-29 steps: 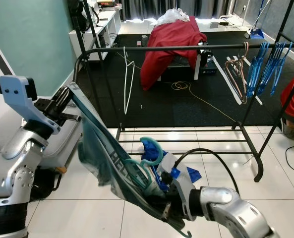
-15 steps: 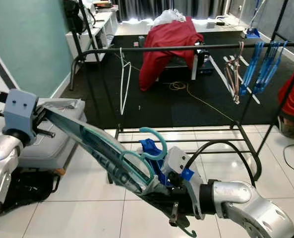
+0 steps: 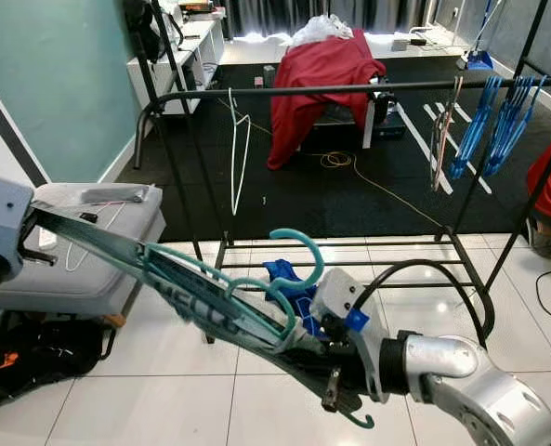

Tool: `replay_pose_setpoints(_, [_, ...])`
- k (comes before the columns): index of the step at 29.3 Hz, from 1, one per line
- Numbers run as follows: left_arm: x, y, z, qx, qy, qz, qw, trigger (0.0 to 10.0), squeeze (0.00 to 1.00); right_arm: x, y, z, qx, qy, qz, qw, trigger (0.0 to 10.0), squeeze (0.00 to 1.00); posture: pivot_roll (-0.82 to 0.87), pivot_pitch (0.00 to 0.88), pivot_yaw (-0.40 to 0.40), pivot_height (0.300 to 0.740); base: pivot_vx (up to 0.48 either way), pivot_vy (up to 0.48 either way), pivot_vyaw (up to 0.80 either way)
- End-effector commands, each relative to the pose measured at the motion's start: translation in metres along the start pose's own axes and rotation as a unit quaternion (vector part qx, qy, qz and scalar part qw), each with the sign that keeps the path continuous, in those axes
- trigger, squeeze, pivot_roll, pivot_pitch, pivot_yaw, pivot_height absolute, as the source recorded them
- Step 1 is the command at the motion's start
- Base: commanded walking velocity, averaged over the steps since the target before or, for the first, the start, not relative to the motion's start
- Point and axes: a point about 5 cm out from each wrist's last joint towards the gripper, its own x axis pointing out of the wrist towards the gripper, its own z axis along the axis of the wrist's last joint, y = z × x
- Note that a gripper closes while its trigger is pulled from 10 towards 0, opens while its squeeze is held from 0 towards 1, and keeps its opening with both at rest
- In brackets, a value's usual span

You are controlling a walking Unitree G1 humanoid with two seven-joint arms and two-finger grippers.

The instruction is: Hang hanger

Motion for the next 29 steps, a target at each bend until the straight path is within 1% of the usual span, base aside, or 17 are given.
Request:
replay_pose_setpoints(1, [0.0,0.008,0.006,-0.01,-0.008,0.015,1.0,0.0,0.0,-0.005,-0.004,-0.008,0.012,0.029,-0.008,0.999,0.0,0.0,-0.11,0.0,0.057,0.74,0.0,0.0,0.0])
replay_pose_setpoints(2, [0.0,0.008,0.006,-0.01,-0.008,0.015,1.0,0.0,0.0,-0.005,-0.004,-0.008,0.012,0.029,-0.008,0.999,0.0,0.0,-0.11,0.0,0.057,0.74,0.0,0.0,0.0])
replay_pose_setpoints(4, [0.006,-0.038,0.024,-0.019,-0.048,-0.059,0.997,0.0,0.0,0.003,0.007,-0.003,0.007,0.02,0.039,0.999,0.0,0.0,-0.11,0.0,0.055,0.74,0.0,0.0,0.0])
replay_pose_setpoints(5, [0.006,-0.038,0.024,-0.019,-0.048,-0.059,0.997,0.0,0.0,0.003,0.007,-0.003,0.007,0.02,0.039,0.999,0.0,0.0,-0.11,0.0,0.055,0.74,0.0,0.0,0.0])
replay_pose_setpoints(7, [0.007,-0.062,0.03,-0.025,-0.059,-0.093,0.994,0.0,0.0,0.006,0.013,0.0,0.005,0.01,0.065,0.998,0.0,0.0,-0.1,0.0,0.051,0.74,0.0,0.0,0.0])
replay_pose_setpoints(8, [0.007,-0.062,0.03,-0.025,-0.059,-0.093,0.994,0.0,0.0,0.006,0.013,0.0,0.005,0.01,0.065,0.998,0.0,0.0,-0.1,0.0,0.051,0.74,0.0,0.0,0.0])
replay_pose_setpoints(9, [0.007,-0.072,0.027,-0.02,-0.053,-0.107,0.993,0.0,0.0,0.006,0.015,0.006,0.004,-0.007,0.074,0.997,0.0,0.0,-0.1,0.0,0.055,0.74,0.0,0.0,0.0])
replay_pose_setpoints(10, [0.004,-0.085,0.015,-0.009,-0.031,-0.127,0.991,0.0,0.0,0.003,0.016,0.016,0.002,-0.042,0.081,0.996,0.0,0.0,-0.11,0.0,0.06,0.74,0.0,0.0,0.0])
replay_pose_setpoints(12, [0.0,-0.092,-0.001,-0.006,-0.002,-0.14,0.99,0.0,0.0,-0.001,0.015,0.026,-0.001,-0.077,0.081,0.994,0.0,0.0,-0.11,0.0,0.065,0.74,0.0,0.0,0.0])
replay_pose_setpoints(14, [0.0,-0.092,-0.001,-0.006,-0.002,-0.14,0.99,0.0,0.0,-0.001,0.015,0.026,-0.001,-0.077,0.081,0.994,0.0,0.0,-0.11,0.0,0.065,0.74,0.0,0.0,0.0])
replay_pose_setpoints(16, [-0.005,-0.096,-0.017,-0.005,0.028,-0.146,0.989,0.0,0.0,-0.005,0.015,0.035,-0.002,-0.11,0.082,0.99,0.0,0.0,-0.11,0.0,0.065,0.74,0.0,0.0,0.0])
replay_pose_setpoints(18, [-0.005,-0.096,-0.017,-0.005,0.028,-0.146,0.989,0.0,0.0,-0.005,0.015,0.035,-0.002,-0.11,0.082,0.99,0.0,0.0,-0.11,0.0,0.065,0.74,0.0,0.0,0.0])
replay_pose_setpoints(20, [-0.011,-0.096,-0.035,-0.006,0.067,-0.15,0.986,0.0,0.0,-0.01,0.014,0.044,-0.003,-0.144,0.084,0.986,0.0,0.0,-0.11,0.0,0.067,0.74,0.0,0.0,0.0])
replay_pose_setpoints(22, [-0.011,-0.096,-0.035,-0.006,0.067,-0.15,0.986,0.0,0.0,-0.01,0.014,0.044,-0.003,-0.144,0.084,0.986,0.0,0.0,-0.11,0.0,0.067,0.74,0.0,0.0,0.0])
replay_pose_setpoints(24, [-0.016,-0.098,-0.045,-0.011,0.094,-0.16,0.983,0.0,0.0,-0.011,0.01,0.046,-0.006,-0.153,0.074,0.985,0.0,0.0,-0.11,0.0,0.062,0.74,0.0,0.0,0.0])
replay_pose_setpoints(26, [-0.016,-0.098,-0.045,-0.011,0.094,-0.16,0.983,0.0,0.0,-0.011,0.01,0.046,-0.006,-0.153,0.074,0.985,0.0,0.0,-0.11,0.0,0.062,0.74,0.0,0.0,0.0])
replay_pose_setpoints(29, [-0.018,-0.102,-0.046,-0.02,0.098,-0.17,0.98,0.0,0.0,-0.01,0.005,0.044,-0.008,-0.145,0.057,0.988,0.0,0.0,-0.11,0.0,0.062,0.74,0.0,0.0,0.0])
